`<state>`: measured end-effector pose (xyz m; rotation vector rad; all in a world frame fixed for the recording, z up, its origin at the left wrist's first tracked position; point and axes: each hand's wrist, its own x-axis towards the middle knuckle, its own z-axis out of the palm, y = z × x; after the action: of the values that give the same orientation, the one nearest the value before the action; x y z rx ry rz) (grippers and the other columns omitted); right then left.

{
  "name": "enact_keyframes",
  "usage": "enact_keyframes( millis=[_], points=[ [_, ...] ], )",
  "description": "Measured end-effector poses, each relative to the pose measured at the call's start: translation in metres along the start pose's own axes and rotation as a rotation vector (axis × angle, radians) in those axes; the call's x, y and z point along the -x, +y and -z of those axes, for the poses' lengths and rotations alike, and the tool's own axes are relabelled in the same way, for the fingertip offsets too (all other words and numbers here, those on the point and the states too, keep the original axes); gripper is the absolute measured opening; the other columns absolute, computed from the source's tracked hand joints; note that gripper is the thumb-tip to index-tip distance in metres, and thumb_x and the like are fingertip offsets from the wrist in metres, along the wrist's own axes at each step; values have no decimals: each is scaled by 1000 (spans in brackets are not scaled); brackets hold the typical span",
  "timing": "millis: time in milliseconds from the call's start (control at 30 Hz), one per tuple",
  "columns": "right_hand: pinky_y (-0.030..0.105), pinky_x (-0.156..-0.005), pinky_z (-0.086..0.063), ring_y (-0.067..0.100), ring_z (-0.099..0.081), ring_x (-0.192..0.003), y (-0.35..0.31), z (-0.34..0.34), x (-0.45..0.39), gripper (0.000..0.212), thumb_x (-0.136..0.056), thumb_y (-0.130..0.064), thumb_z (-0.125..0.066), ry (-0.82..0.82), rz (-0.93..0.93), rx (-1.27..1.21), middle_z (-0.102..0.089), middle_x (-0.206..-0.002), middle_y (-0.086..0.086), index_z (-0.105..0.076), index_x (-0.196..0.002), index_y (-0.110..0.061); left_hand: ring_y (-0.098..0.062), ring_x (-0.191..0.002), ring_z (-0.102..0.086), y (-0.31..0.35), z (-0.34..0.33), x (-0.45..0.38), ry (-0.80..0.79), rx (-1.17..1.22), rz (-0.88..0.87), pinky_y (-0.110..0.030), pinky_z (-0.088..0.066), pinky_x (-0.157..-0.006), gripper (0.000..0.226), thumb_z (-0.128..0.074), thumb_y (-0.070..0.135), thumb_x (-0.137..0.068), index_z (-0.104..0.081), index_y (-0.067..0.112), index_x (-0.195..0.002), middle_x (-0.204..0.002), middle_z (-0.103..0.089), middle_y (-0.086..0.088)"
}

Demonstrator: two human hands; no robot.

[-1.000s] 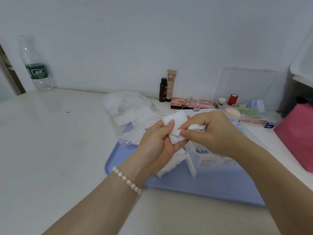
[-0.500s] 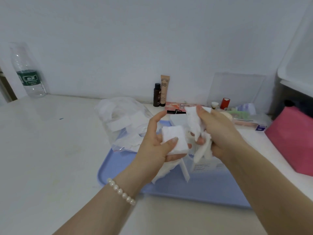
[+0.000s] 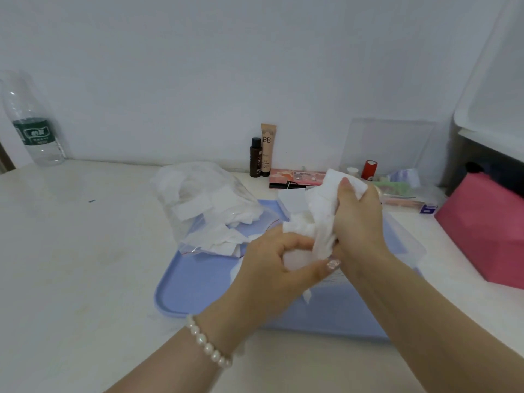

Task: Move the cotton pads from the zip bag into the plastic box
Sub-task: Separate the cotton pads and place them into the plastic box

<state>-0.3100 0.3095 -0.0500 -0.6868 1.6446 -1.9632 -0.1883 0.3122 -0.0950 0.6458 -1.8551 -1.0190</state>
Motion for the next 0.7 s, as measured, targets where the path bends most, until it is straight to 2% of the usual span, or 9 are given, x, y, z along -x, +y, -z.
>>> enact_keyframes(
  millis=[100, 167, 233, 300, 367, 467, 533, 600, 700],
  points=[
    [44, -95, -48, 18, -58, -105, 0, -2, 5, 28, -95, -33, -48, -19, -19, -50, -58, -112, -3, -44, -119, -19, -1, -69, -58, 2, 1, -3, 43, 29, 73, -26, -49, -70, 10, -76, 38, -67, -67, 40, -61, -70, -63, 16],
    [45, -91, -51, 19, -60, -105, -1, -2, 7, 42, -89, -37, -58, -86, -57, -140, -61, -115, -2, -45, -125, -19, -10, -65, -58, 5, 6, -6, 61, 170, 202, -40, -54, -71, 27, -76, 17, -76, -67, 30, -54, -63, -62, 12],
    [46, -89, -52, 21, -62, -104, -1, -2, 5, 46, -85, -29, -65, -161, -73, -194, -63, -116, 2, -48, -126, -16, -20, -69, -63, 7, 11, -9, 66, 365, 329, -38, -57, -69, 24, -69, 5, -80, -70, 17, -59, -68, -67, -5],
    [46, -84, -54, 25, -64, -100, -3, 1, 1, 37, -87, -9, -61, -183, -81, -228, -64, -114, 7, -50, -122, -10, -26, -71, -63, 7, 14, -11, 65, 490, 397, -35, -55, -67, 10, -68, 4, -80, -70, 3, -70, -74, -68, -16],
    [37, -70, -57, 24, -64, -88, -7, 7, -6, 28, -86, 5, -53, -170, -106, -261, -64, -104, 9, -54, -110, -8, -28, -72, -62, 6, 17, -12, 69, 540, 416, -37, -51, -70, 9, -74, 10, -74, -71, 1, -73, -76, -68, -19],
    [24, -49, -46, 17, -52, -69, -14, 17, -19, 26, -73, 9, -48, -119, -78, -188, -54, -81, 3, -52, -91, -9, -27, -72, -66, 6, 22, -15, 92, 558, 401, -35, -53, -69, 13, -73, 18, -62, -74, 7, -67, -77, -70, -18],
    [23, -47, -36, 16, -45, -61, -18, 22, -24, 19, -57, 5, -44, -124, -8, -113, -47, -66, 1, -48, -70, -8, -23, -69, -68, 6, 25, -17, 121, 575, 390, -30, -56, -64, 13, -71, 19, -58, -74, 8, -65, -76, -71, -16],
    [24, -48, -40, 15, -51, -51, -24, 23, -22, 22, -58, 10, -39, -159, 64, -15, -56, -53, -2, -51, -53, -8, -20, -67, -68, 4, 28, -19, 155, 611, 389, -27, -57, -61, 10, -70, 14, -59, -72, 6, -64, -75, -71, -15],
    [44, -60, -52, 24, -62, -59, -31, 25, -15, 47, -68, 19, -32, -178, 168, 103, -67, -70, 11, -56, -43, -13, -19, -65, -69, 4, 30, -20, 179, 625, 404, -26, -57, -58, 5, -70, 6, -65, -72, 8, -61, -74, -72, -13]
  ],
)
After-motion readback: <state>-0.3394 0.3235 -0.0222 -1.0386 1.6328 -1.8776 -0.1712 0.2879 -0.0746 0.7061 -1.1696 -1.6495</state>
